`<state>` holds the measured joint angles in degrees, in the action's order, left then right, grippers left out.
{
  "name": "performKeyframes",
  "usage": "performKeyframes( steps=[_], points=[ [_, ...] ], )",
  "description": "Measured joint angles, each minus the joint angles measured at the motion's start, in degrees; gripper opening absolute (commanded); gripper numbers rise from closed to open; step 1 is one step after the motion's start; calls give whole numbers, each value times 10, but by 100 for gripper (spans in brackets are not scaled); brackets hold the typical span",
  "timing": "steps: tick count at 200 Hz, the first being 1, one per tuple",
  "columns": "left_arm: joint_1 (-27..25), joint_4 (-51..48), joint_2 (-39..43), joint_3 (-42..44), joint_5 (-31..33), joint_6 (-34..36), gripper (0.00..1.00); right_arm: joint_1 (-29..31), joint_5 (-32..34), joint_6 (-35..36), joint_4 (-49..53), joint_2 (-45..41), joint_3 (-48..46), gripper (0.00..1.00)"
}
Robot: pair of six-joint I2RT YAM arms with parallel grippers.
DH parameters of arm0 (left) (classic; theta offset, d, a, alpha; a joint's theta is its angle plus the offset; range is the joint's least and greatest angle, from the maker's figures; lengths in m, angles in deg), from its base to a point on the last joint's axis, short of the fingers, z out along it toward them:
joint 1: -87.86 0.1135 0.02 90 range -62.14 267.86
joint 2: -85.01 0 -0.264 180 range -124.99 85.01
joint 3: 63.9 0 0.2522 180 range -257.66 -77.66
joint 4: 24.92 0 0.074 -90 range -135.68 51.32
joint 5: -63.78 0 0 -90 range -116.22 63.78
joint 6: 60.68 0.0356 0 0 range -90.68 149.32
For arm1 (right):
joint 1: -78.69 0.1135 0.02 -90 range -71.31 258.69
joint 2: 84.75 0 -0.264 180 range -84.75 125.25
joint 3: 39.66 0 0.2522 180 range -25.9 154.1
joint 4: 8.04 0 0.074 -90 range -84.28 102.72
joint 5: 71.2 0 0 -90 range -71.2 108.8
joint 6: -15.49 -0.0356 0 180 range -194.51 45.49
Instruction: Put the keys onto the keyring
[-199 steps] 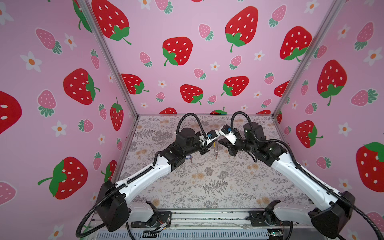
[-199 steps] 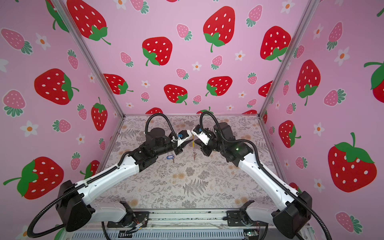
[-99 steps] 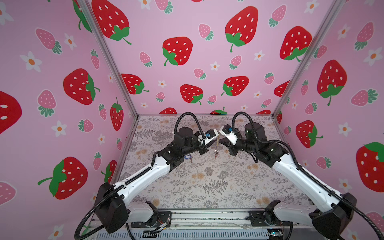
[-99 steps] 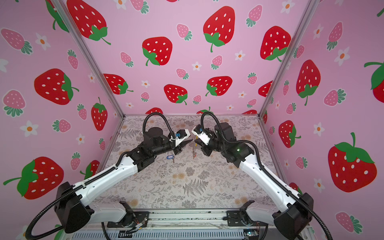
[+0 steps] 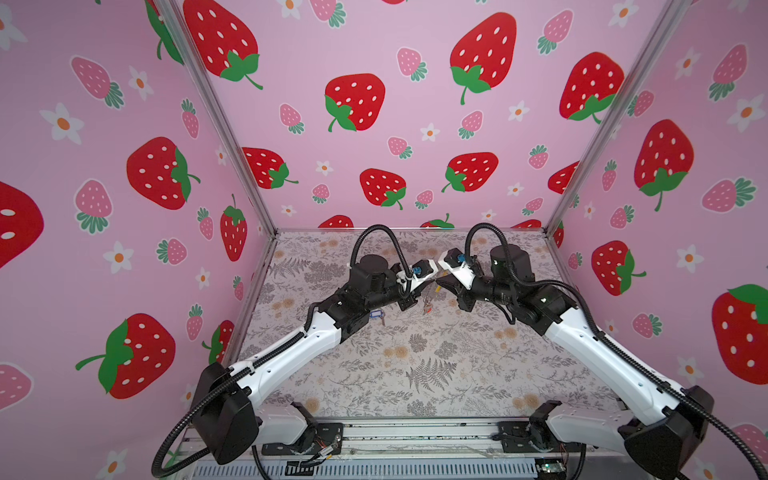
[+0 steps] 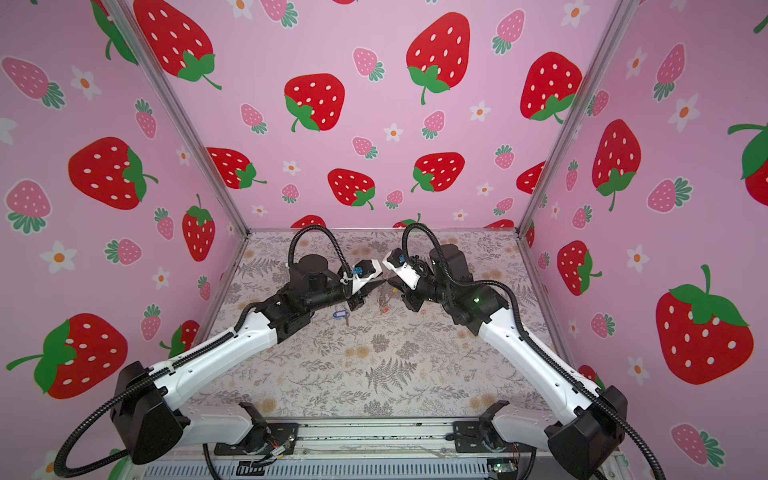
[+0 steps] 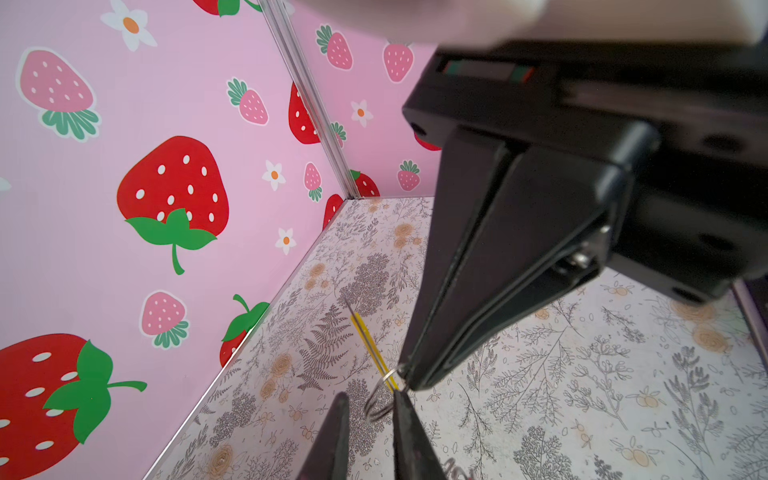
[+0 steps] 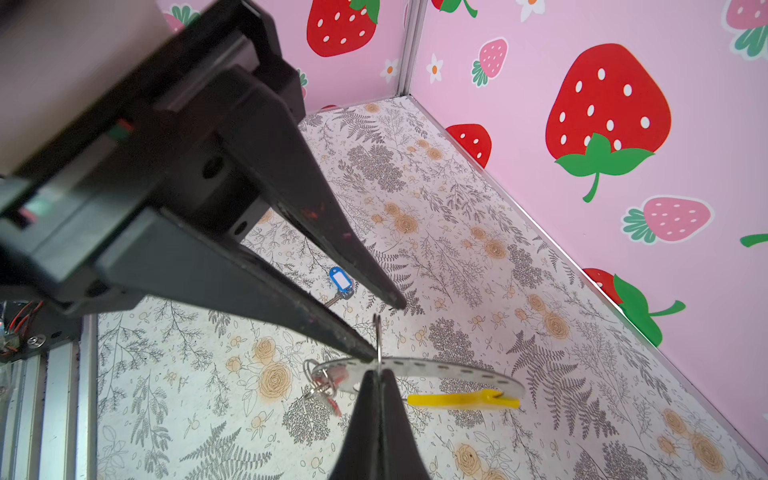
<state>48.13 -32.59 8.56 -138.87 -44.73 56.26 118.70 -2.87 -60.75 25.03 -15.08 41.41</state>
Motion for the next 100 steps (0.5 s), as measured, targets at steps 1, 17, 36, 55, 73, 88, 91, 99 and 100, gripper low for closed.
performKeyframes(
  steps=[1,17,36,55,73,88,91,99,100],
  points=[
    [0,0,0,0,0,0,19,0,0,0,0,0,0,0],
    [0,0,-2,0,-2,0,17,0,0,0,0,0,0,0],
    [0,0,-2,0,-2,-1,15,0,0,0,0,0,0,0],
    [1,0,-2,0,-5,-1,12,0,2,0,0,0,0,0],
    [2,0,-2,0,-6,-2,11,0,4,1,0,0,0,0],
    [2,-1,-2,0,-6,-2,10,-1,7,2,0,0,0,0],
    [2,-1,-2,0,-7,-2,10,-1,7,2,0,0,0,0],
    [2,-1,-2,0,-7,-2,10,-1,8,3,0,0,0,0],
    [2,-1,-2,0,-7,-2,9,-1,8,3,0,0,0,0]
  ],
)
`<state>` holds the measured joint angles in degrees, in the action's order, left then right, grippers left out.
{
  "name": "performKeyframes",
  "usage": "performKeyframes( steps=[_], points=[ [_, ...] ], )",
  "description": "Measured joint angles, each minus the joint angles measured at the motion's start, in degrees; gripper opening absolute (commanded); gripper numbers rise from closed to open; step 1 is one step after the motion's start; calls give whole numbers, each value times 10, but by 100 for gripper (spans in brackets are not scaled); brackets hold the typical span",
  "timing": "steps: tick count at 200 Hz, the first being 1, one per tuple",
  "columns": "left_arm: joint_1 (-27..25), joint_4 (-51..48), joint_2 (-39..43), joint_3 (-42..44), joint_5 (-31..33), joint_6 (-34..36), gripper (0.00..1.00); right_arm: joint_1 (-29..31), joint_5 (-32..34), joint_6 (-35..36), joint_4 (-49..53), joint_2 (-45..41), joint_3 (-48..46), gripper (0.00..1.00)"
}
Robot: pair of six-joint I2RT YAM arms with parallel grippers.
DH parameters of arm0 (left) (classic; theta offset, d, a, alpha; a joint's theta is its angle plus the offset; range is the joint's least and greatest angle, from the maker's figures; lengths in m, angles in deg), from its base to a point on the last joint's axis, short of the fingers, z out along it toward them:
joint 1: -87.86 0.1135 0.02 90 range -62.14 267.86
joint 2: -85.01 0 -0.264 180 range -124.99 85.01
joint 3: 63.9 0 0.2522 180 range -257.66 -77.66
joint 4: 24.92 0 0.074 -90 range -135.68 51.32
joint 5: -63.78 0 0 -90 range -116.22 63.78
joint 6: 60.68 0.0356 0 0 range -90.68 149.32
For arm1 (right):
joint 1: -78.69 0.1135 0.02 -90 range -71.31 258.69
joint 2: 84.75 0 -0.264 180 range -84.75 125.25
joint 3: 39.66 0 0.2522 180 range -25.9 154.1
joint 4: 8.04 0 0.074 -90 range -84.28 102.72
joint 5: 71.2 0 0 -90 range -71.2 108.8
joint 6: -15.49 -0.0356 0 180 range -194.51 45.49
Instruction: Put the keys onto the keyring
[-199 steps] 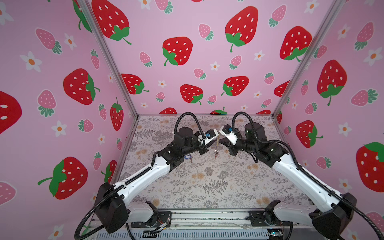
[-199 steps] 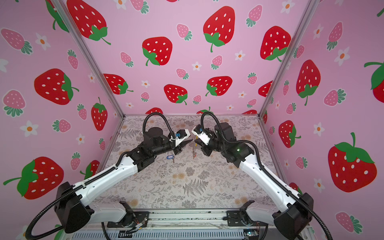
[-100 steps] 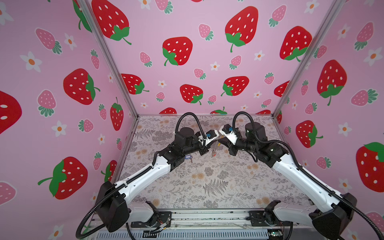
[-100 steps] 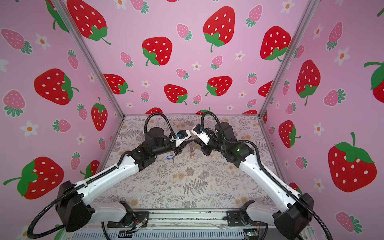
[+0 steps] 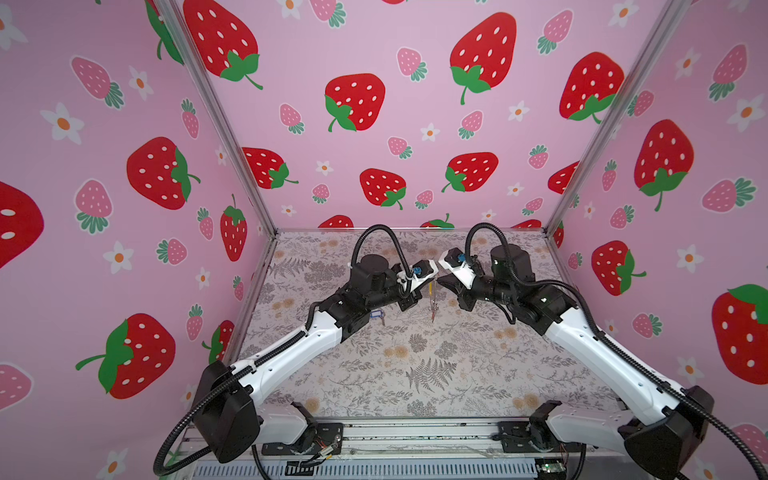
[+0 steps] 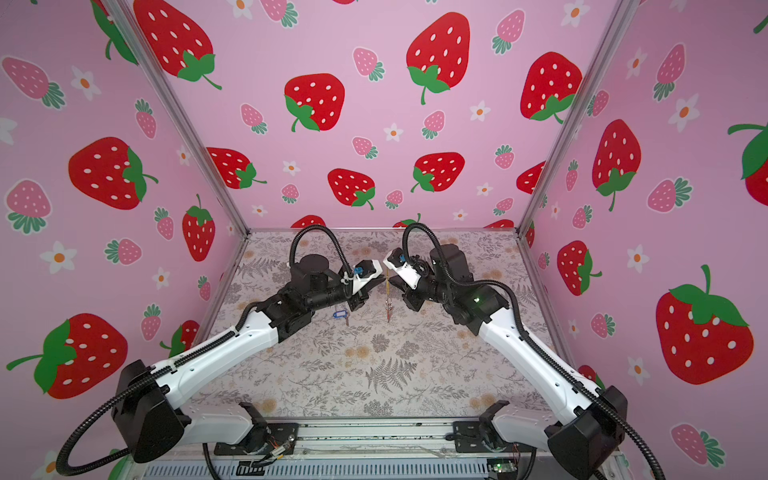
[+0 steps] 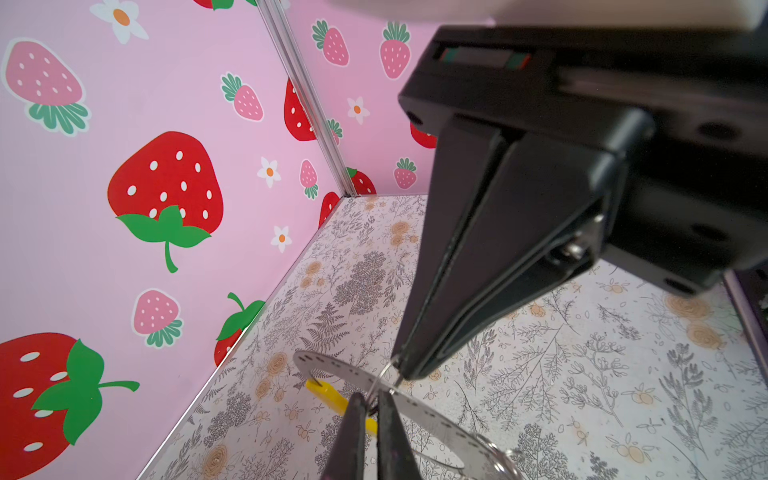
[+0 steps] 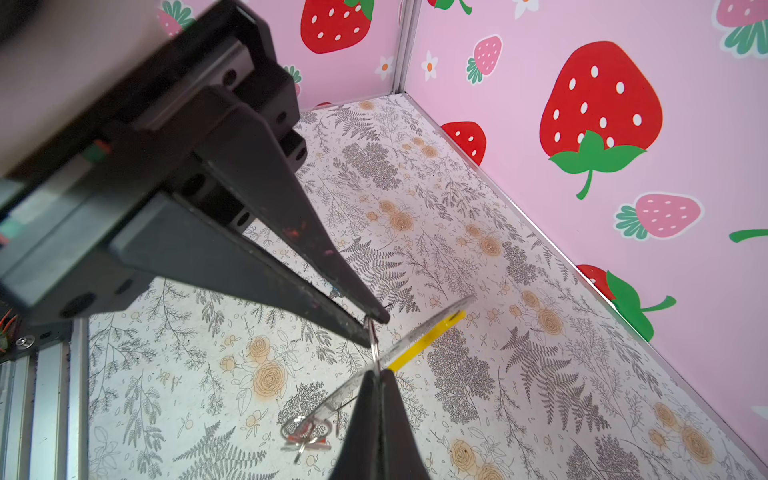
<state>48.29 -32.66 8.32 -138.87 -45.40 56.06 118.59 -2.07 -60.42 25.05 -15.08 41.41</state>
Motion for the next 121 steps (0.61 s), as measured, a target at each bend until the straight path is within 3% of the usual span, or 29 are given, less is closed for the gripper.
performKeyframes(
  steps=[56,121],
  points=[
    [1,-2,-5,-4,-5,-2,17,1,-4,5,0,0,-1,0],
    [1,-3,-9,-6,-8,-2,12,0,-1,7,0,0,-3,0]
  ],
)
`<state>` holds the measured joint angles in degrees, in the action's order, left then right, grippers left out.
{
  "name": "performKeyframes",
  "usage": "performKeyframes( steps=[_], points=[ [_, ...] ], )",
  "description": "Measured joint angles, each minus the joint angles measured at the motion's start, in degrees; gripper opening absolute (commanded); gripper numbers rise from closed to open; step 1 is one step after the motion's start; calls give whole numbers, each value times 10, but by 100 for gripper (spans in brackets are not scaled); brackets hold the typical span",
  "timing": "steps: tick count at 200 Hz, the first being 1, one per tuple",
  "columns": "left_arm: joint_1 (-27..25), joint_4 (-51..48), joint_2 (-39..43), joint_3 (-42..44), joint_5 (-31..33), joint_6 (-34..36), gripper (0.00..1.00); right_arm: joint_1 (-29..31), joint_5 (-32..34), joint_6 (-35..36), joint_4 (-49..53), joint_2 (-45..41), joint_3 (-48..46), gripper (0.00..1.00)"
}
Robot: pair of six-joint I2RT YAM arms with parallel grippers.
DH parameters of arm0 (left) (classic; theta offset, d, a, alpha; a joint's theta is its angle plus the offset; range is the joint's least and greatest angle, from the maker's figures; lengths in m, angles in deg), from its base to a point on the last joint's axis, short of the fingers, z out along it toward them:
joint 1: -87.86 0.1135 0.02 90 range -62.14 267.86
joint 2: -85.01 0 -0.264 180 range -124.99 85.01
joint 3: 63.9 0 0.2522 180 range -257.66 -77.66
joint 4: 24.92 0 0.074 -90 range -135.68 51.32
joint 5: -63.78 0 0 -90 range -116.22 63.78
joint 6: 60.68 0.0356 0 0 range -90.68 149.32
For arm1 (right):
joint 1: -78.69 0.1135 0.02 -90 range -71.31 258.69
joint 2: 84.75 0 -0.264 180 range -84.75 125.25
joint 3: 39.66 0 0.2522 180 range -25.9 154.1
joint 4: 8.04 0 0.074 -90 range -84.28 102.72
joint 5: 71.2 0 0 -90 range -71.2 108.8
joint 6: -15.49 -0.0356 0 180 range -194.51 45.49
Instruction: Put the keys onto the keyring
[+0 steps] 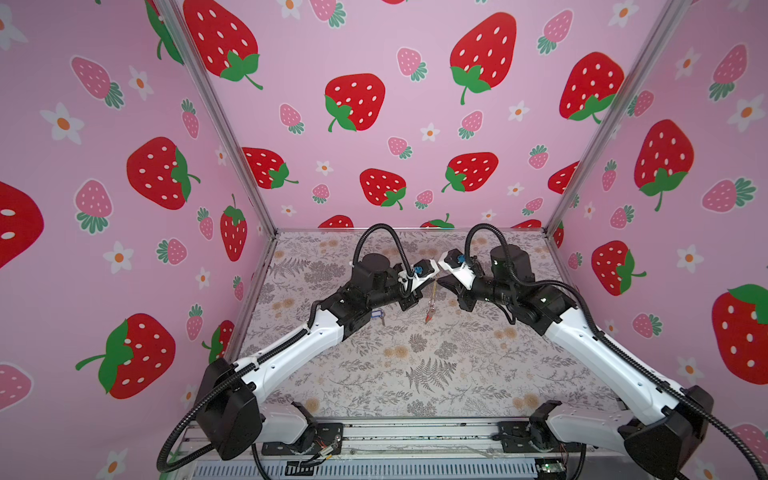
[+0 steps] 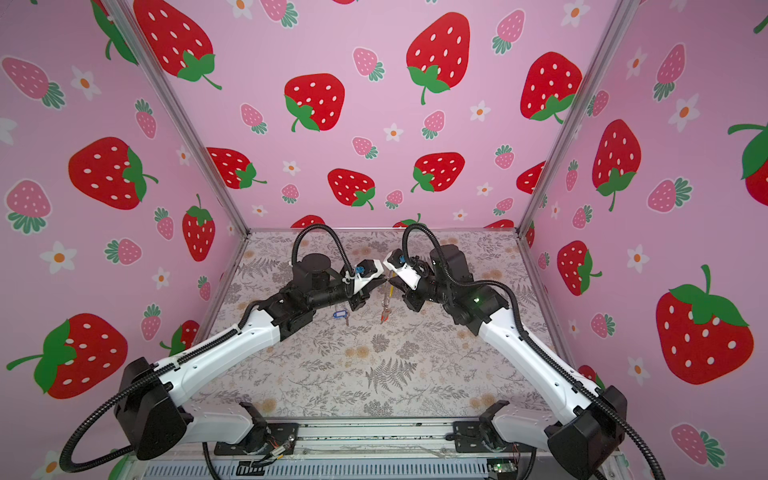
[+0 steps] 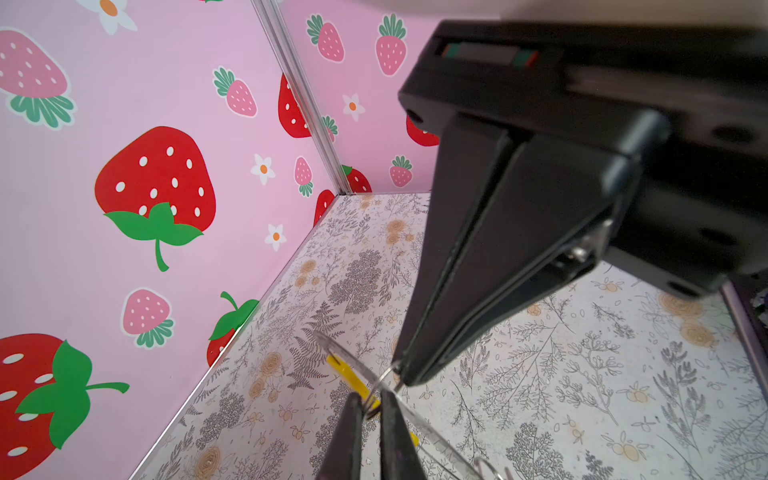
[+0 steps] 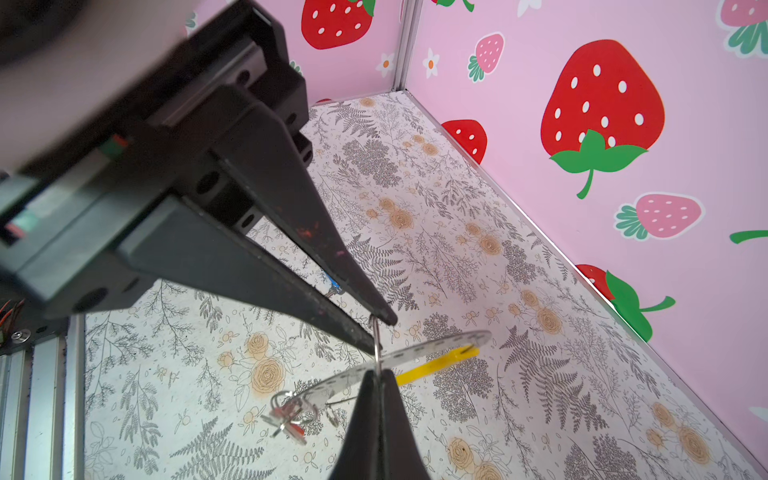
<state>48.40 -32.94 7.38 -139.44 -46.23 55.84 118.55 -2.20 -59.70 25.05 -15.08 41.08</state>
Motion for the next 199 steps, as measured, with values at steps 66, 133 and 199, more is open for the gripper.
performKeyframes(
  steps=[66,133,199],
  points=[
    [0,-2,0,-1,-6,0,1,-3,11,5,-1,0,0,0],
    [0,-6,0,-1,-6,6,0,-3,16,6,-18,-1,-11,7],
    [12,10,9,10,-30,6,0,2,21,19,-72,-50,-72,17]
  ],
)
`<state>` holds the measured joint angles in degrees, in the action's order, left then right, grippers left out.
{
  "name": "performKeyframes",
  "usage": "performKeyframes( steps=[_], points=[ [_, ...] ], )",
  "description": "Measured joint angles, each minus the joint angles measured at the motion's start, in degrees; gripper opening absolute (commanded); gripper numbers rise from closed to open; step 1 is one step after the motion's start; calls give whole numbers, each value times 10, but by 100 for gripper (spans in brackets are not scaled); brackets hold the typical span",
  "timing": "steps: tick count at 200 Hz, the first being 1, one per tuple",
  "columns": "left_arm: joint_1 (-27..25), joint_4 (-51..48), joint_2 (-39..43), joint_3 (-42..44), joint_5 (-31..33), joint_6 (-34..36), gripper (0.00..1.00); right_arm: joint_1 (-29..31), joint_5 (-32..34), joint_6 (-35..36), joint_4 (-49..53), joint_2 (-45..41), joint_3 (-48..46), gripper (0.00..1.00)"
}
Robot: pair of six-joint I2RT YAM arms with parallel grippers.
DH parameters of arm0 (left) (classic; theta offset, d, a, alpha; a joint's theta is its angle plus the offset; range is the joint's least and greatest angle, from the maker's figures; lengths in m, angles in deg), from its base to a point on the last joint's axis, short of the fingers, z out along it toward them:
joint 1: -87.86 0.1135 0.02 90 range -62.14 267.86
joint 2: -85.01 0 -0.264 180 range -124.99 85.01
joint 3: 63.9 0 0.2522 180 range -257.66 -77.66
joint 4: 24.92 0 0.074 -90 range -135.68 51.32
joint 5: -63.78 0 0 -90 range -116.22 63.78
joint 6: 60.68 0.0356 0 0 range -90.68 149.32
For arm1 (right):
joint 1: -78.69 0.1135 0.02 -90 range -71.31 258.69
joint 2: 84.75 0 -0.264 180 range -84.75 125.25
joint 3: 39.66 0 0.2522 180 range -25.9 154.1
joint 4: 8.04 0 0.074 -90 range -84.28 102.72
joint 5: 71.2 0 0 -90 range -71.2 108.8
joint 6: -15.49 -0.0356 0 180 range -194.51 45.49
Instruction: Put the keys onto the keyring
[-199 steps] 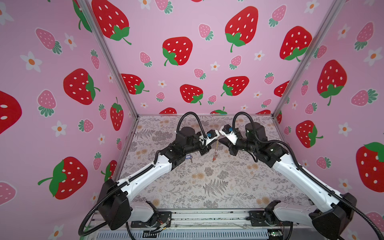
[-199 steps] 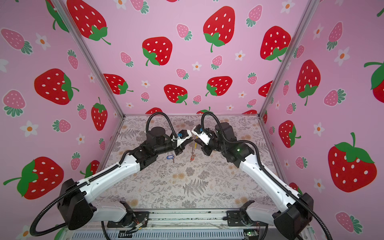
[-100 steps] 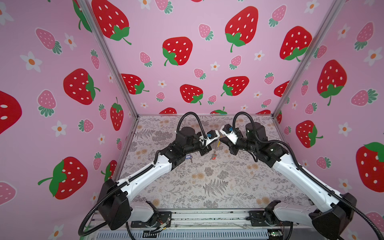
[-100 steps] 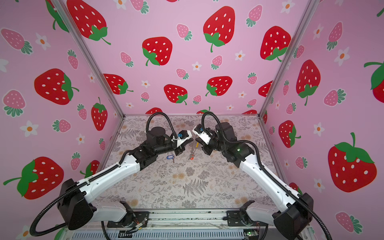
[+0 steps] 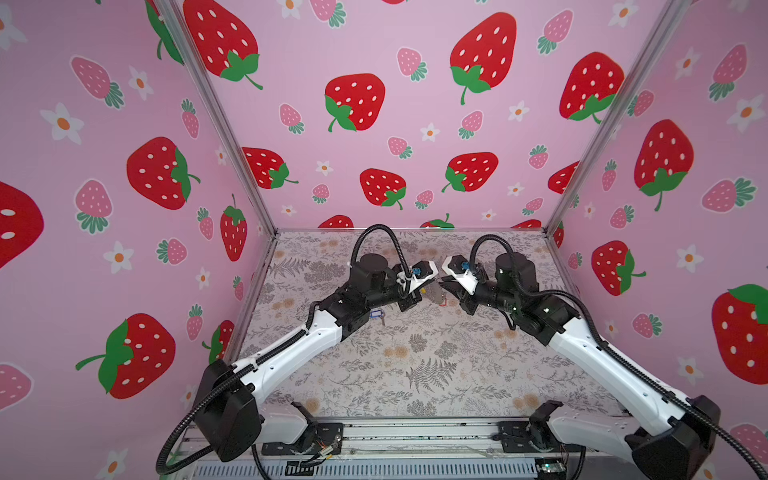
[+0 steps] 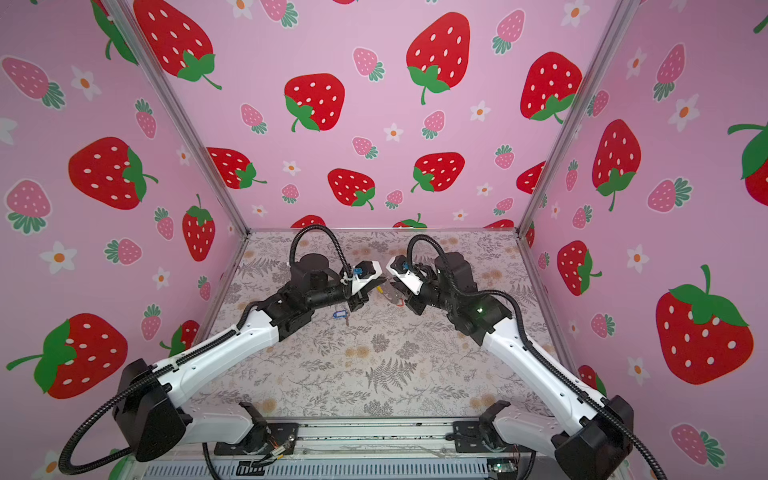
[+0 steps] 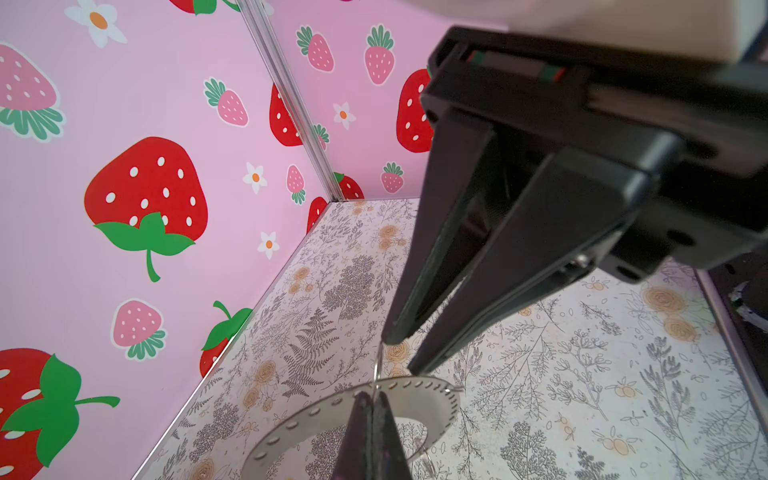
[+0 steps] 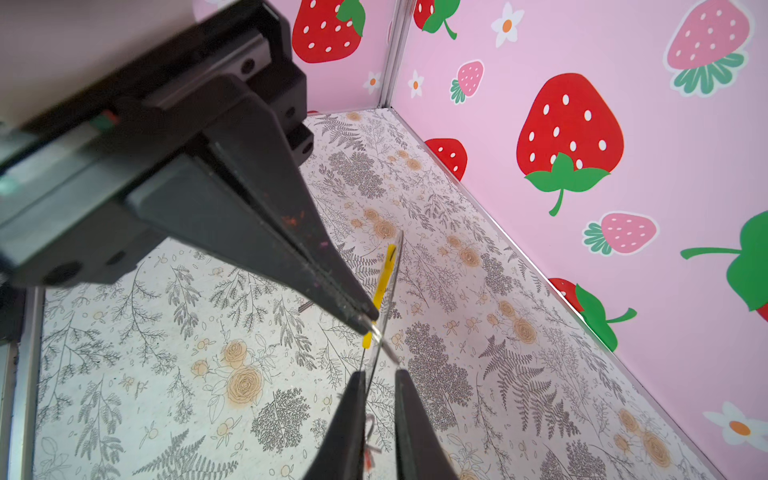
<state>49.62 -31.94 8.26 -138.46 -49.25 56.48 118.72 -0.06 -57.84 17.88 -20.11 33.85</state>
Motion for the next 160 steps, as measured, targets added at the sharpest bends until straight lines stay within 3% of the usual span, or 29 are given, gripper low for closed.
performKeyframes(
  steps=[85,160],
  points=[
    [40,82,22,47,-115,-35,0,0,8,31,-94,-66,-72,17],
    [46,120,9,47,-205,-63,0,0,-61,14,-131,-46,-72,18]
  ],
)
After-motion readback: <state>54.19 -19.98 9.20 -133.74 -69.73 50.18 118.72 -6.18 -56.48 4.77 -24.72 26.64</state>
